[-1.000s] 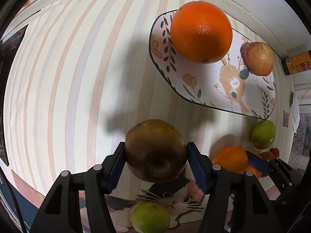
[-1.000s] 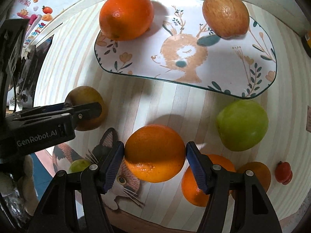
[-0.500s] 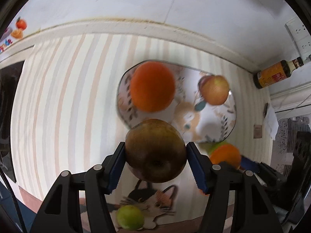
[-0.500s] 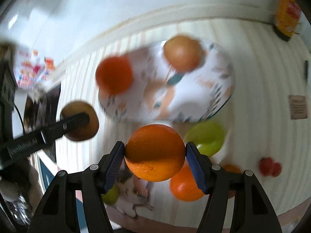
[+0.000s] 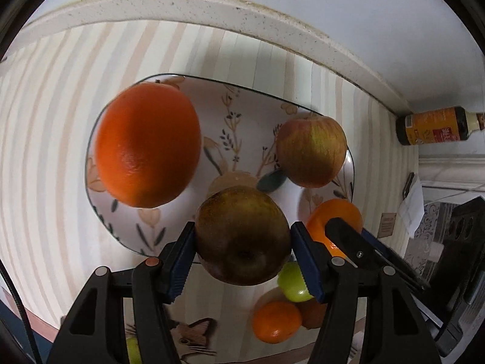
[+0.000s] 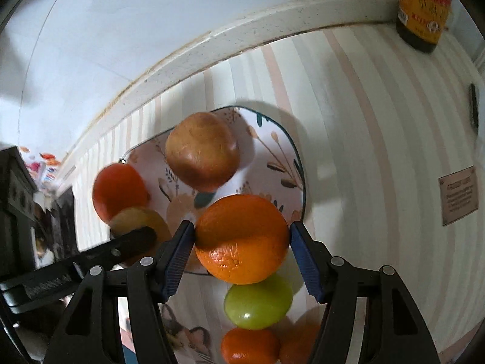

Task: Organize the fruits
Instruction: 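Place the pear on the plate with the left tool while the right tool places the orange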

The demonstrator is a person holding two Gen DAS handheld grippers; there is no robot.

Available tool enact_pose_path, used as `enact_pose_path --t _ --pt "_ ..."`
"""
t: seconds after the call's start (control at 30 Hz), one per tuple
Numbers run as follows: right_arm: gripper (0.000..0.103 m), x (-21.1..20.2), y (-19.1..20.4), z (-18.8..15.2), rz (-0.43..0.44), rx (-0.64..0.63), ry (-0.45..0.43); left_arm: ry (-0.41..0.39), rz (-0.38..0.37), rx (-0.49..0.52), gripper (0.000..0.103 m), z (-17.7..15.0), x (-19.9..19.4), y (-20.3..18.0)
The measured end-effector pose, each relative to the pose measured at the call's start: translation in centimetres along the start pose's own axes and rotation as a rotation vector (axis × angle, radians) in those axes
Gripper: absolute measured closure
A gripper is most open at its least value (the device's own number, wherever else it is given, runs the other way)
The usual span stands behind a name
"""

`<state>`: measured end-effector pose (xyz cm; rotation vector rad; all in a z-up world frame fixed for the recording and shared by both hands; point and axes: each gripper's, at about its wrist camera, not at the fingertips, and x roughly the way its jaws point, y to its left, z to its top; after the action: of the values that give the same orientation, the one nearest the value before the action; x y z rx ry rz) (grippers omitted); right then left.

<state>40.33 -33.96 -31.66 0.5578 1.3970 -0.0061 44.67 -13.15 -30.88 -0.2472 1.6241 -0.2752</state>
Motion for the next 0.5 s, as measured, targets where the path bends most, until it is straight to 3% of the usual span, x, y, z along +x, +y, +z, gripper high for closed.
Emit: enact_pose_path --t 0.07,0.13,0.27,0.37,0.5 --pt "0.034 0.0 -0.5 0.2 0.022 0.023 0.012 0.014 0.018 0.002 0.043 0.2 0.2 -0.3" --pt "0.019 -0.1 -0.8 0.5 0.038 0.039 0.025 -0.004 0.062 0.031 0.042 0.2 0.1 -0.8" --pt "0.012 -1.3 -0.6 0.6 -0.008 0.017 0.001 -0.08 0.09 0.061 0.019 0.4 -1.3 -1.4" --pt "0.009 -2.3 0.3 0.5 -0.093 -0.037 -0.019 -0.11 0.111 0.081 0.011 0.2 -2.3 -1.4" --pt "0.009 -3.0 1.5 -0.2 -0.199 -0.103 -0.033 -0.144 0.154 0.094 0.011 -0.7 -3.3 -1.1"
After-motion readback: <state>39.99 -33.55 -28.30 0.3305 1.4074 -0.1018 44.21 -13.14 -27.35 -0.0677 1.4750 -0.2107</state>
